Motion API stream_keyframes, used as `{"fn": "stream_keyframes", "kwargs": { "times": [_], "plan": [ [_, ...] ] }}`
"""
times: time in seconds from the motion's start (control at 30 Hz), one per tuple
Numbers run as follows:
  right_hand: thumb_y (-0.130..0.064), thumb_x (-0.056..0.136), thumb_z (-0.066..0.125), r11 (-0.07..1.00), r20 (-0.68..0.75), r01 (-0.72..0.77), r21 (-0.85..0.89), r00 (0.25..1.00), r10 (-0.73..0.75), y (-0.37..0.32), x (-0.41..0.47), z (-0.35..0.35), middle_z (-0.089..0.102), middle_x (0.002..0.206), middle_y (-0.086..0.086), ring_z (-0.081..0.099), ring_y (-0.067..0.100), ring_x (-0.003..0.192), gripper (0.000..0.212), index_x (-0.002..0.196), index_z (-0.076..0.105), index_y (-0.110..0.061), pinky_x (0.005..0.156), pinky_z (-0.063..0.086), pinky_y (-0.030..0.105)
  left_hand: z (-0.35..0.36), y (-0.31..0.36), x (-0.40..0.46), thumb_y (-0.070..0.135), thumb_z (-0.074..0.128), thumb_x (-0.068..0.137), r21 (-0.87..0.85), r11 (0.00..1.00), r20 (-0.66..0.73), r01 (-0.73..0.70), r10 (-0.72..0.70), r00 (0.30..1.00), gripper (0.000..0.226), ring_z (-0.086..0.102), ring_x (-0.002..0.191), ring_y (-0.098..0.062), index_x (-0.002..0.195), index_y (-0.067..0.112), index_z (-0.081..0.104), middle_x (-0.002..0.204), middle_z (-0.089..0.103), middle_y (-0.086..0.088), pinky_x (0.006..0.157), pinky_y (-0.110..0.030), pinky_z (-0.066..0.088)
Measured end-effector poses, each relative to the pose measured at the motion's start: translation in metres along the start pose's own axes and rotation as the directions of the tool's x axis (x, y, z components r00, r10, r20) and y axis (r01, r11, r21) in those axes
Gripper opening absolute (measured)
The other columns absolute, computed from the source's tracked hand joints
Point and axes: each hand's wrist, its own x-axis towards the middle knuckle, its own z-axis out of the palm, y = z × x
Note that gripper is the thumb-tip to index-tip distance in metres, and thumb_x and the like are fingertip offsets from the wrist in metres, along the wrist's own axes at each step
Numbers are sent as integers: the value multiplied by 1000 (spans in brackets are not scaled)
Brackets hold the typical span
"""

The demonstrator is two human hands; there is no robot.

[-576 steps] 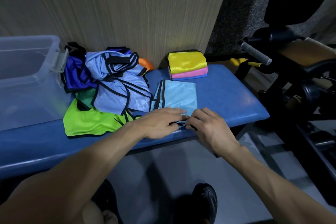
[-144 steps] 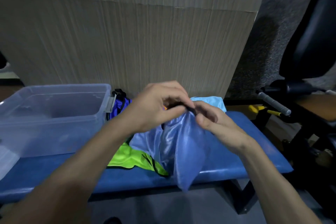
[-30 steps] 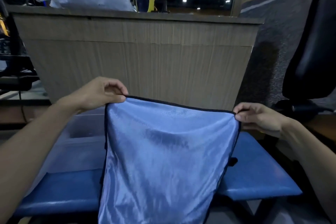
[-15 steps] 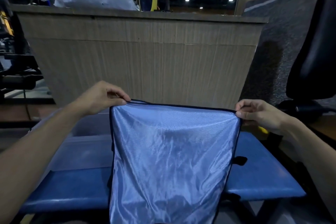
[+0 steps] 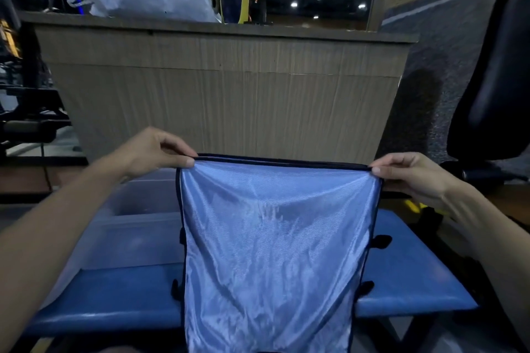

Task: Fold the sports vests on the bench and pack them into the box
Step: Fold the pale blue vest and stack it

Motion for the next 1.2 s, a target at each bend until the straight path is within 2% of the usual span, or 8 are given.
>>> {"fn": "stream_keyframes", "kwargs": {
  "times": [0.2,0.33,0.47,0.53,0.63,0.77,0.93,1.2],
  "plan": [
    [-55,22,101,1000,-79,21,20,997,-19,-8,0,1,68,76,2,65,8,69,79,86,76,-16,67,61,26,-7,-4,2,7,77,81,-109,993,98,44,-33,995,26,74,88,-9,107,8,77,98,79,-6,75,-12,54],
    [-52,23,102,996,-78,-9,84,997,15,-12,-1,1,71,80,-1,69,8,76,78,91,77,-21,69,60,27,-11,-4,5,14,77,84,35,993,230,114,-119,966,22,72,92,-14,106,11,78,100,78,-8,80,-19,57],
    [-23,59,94,977,-150,-67,202,984,98,-7,0,10,73,76,2,66,20,76,34,87,76,-16,59,59,24,-1,-5,8,20,73,89,-96,970,208,223,-200,958,10,67,78,-10,89,14,81,89,75,-4,68,-19,55],
    [-3,81,76,976,-241,-106,191,959,152,0,3,25,71,71,6,60,26,75,10,88,71,-8,55,57,24,13,0,10,18,75,91,22,964,110,266,-267,957,11,60,69,-15,86,10,80,77,70,-5,55,-22,50],
    [4,88,71,984,-278,-156,86,945,174,-7,2,69,67,79,11,62,21,68,9,93,70,-4,54,54,24,56,35,4,13,70,94,90,967,76,240,-246,966,18,51,53,-18,88,-4,73,62,55,-11,43,-24,44],
    [7,83,73,996,-81,-67,57,994,71,-41,-11,150,68,75,5,60,13,57,19,100,71,-3,51,52,26,123,90,-5,13,68,94,-111,982,122,155,-141,983,12,51,44,-12,83,8,68,59,56,-5,39,-21,44],
    [13,83,69,995,-143,-44,92,988,57,-53,-20,180,69,76,8,62,11,53,21,98,70,-2,48,52,22,149,104,-6,10,66,92,-229,961,20,157,-156,987,7,49,34,-7,87,8,63,54,57,-2,36,-19,40],
    [13,79,69,997,-156,-72,-40,986,65,-56,-28,176,75,95,8,70,17,78,35,109,70,-6,61,52,23,150,106,-9,21,70,92,35,996,-64,86,-84,994,17,63,43,-20,76,17,67,60,70,-4,46,-28,51]
  ]
}}
